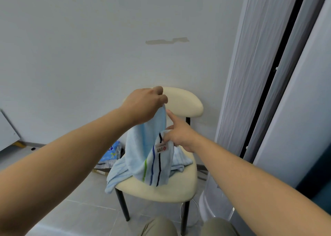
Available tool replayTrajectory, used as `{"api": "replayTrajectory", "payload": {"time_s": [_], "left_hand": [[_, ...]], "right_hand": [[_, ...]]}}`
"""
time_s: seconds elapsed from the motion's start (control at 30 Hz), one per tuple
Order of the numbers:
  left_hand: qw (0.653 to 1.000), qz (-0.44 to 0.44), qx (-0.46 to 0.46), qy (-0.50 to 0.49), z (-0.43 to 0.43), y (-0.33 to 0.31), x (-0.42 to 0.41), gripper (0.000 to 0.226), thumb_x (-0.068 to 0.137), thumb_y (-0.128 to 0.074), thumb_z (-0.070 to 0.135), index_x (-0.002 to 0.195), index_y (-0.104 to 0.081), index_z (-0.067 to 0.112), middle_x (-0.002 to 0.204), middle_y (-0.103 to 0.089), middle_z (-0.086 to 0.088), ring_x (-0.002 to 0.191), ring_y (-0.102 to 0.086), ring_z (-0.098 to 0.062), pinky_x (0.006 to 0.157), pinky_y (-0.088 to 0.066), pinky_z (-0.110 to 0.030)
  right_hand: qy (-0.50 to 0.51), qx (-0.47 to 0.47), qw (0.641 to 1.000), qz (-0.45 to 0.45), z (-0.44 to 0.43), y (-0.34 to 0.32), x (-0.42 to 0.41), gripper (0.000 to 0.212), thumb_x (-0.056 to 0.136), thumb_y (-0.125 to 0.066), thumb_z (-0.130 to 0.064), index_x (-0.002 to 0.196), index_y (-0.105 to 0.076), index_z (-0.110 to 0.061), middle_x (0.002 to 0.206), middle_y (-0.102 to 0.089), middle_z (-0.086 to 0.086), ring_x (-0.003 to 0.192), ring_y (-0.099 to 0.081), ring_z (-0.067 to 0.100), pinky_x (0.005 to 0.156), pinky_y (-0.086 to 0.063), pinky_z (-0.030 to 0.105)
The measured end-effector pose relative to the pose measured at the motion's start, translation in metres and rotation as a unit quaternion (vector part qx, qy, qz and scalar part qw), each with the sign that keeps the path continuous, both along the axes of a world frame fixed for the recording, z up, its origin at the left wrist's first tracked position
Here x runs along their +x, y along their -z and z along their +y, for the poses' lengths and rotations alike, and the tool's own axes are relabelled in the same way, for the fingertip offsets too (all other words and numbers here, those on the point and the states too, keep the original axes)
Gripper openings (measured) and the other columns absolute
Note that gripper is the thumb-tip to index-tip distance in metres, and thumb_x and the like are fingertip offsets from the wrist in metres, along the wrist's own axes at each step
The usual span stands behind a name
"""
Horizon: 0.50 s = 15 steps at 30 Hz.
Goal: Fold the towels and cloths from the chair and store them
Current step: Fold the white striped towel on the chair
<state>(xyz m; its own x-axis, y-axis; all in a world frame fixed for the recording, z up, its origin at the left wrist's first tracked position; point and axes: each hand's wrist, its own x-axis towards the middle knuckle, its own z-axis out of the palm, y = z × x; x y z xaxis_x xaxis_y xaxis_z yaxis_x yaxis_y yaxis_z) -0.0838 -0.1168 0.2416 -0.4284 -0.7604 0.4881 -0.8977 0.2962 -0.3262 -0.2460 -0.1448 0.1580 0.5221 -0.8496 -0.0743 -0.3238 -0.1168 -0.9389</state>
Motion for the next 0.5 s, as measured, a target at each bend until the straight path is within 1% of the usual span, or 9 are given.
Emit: {"api": "replayTrajectory", "payload": {"time_s": [0.07,0.13,0.17,0.2,0.23,0.33,0.4,0.43,0.5], "left_hand": [[0.999,0.024,-0.024,0.006,0.003,-0.003,0.001,0.017,0.097,-0.059,0.021,0.108,-0.07,0.015,0.094,-0.061,-0.009,0.069,-0.061,-0.037,0.053,-0.037,-0.034],[0.996,0.083,-0.044,0.008,0.006,-0.006,0.005,0.019,0.099,-0.056,0.028,0.106,-0.068,0.015,0.093,-0.063,-0.008,0.073,-0.062,-0.038,0.055,-0.043,-0.036],[0.993,0.105,-0.051,-0.002,0.006,-0.007,0.007,0.02,0.099,-0.054,0.03,0.105,-0.066,0.015,0.094,-0.064,-0.008,0.075,-0.062,-0.038,0.057,-0.046,-0.038],[0.991,0.122,-0.053,-0.02,0.007,-0.007,0.01,0.022,0.1,-0.051,0.031,0.105,-0.064,0.014,0.096,-0.063,-0.007,0.076,-0.061,-0.037,0.06,-0.046,-0.039],[0.988,0.139,-0.052,-0.044,0.007,-0.006,0.012,0.023,0.101,-0.047,0.031,0.105,-0.061,0.013,0.099,-0.061,-0.008,0.077,-0.059,-0.036,0.062,-0.045,-0.039],[0.971,0.194,-0.026,-0.136,0.004,-0.002,0.018,0.021,0.099,-0.042,0.022,0.103,-0.057,0.008,0.104,-0.053,-0.011,0.077,-0.05,-0.032,0.067,-0.041,-0.041],[0.958,0.227,0.055,-0.168,-0.001,0.004,0.023,0.018,0.091,-0.045,0.01,0.106,-0.056,0.009,0.107,-0.057,-0.01,0.086,-0.054,-0.03,0.075,-0.047,-0.041],[0.947,0.256,0.123,-0.153,-0.002,0.008,0.023,0.025,0.086,-0.048,0.004,0.108,-0.056,0.012,0.108,-0.061,-0.008,0.092,-0.058,-0.029,0.08,-0.05,-0.04],[0.901,0.331,0.266,-0.091,0.0,0.019,0.018,0.037,0.08,-0.059,-0.002,0.111,-0.058,0.018,0.108,-0.064,0.001,0.1,-0.063,-0.025,0.085,-0.054,-0.038]], "right_hand": [[0.0,0.007,1.0,0.002,0.0,-0.001,0.001,0.062,0.077,-0.064,0.011,0.128,-0.062,-0.023,0.083,-0.071,0.004,0.059,-0.064,0.009,0.043,-0.043,0.018],[0.026,0.012,0.999,0.019,-0.004,0.003,0.002,0.036,0.075,-0.069,0.003,0.105,-0.073,-0.016,0.091,-0.075,0.008,0.079,-0.072,0.022,0.056,-0.057,0.031],[0.046,0.005,0.999,0.027,-0.006,0.006,0.002,0.026,0.073,-0.072,-0.005,0.097,-0.075,-0.015,0.095,-0.075,0.012,0.088,-0.073,0.03,0.068,-0.062,0.043],[0.068,-0.005,0.997,0.028,-0.008,0.008,0.001,0.019,0.072,-0.074,-0.014,0.092,-0.075,-0.013,0.096,-0.075,0.014,0.093,-0.073,0.035,0.075,-0.06,0.05],[0.09,-0.016,0.996,0.023,-0.011,0.01,0.0,0.018,0.073,-0.074,-0.02,0.089,-0.074,-0.011,0.095,-0.075,0.015,0.093,-0.072,0.035,0.076,-0.06,0.051],[0.134,-0.071,0.988,0.008,-0.011,0.004,-0.002,0.008,0.083,-0.07,-0.02,0.084,-0.074,-0.014,0.088,-0.076,0.01,0.083,-0.073,0.027,0.066,-0.059,0.037],[0.146,-0.105,0.984,-0.004,-0.011,-0.002,-0.002,0.011,0.089,-0.066,-0.018,0.08,-0.073,-0.017,0.076,-0.073,0.006,0.064,-0.07,0.02,0.053,-0.055,0.028],[0.146,-0.122,0.982,-0.005,-0.011,-0.005,-0.002,0.013,0.09,-0.065,-0.018,0.081,-0.073,-0.017,0.068,-0.069,0.004,0.056,-0.065,0.018,0.049,-0.052,0.026],[0.141,-0.146,0.979,-0.001,-0.013,-0.007,-0.002,0.013,0.091,-0.063,-0.018,0.084,-0.074,-0.017,0.062,-0.064,-0.002,0.053,-0.059,0.016,0.052,-0.049,0.028]]}}
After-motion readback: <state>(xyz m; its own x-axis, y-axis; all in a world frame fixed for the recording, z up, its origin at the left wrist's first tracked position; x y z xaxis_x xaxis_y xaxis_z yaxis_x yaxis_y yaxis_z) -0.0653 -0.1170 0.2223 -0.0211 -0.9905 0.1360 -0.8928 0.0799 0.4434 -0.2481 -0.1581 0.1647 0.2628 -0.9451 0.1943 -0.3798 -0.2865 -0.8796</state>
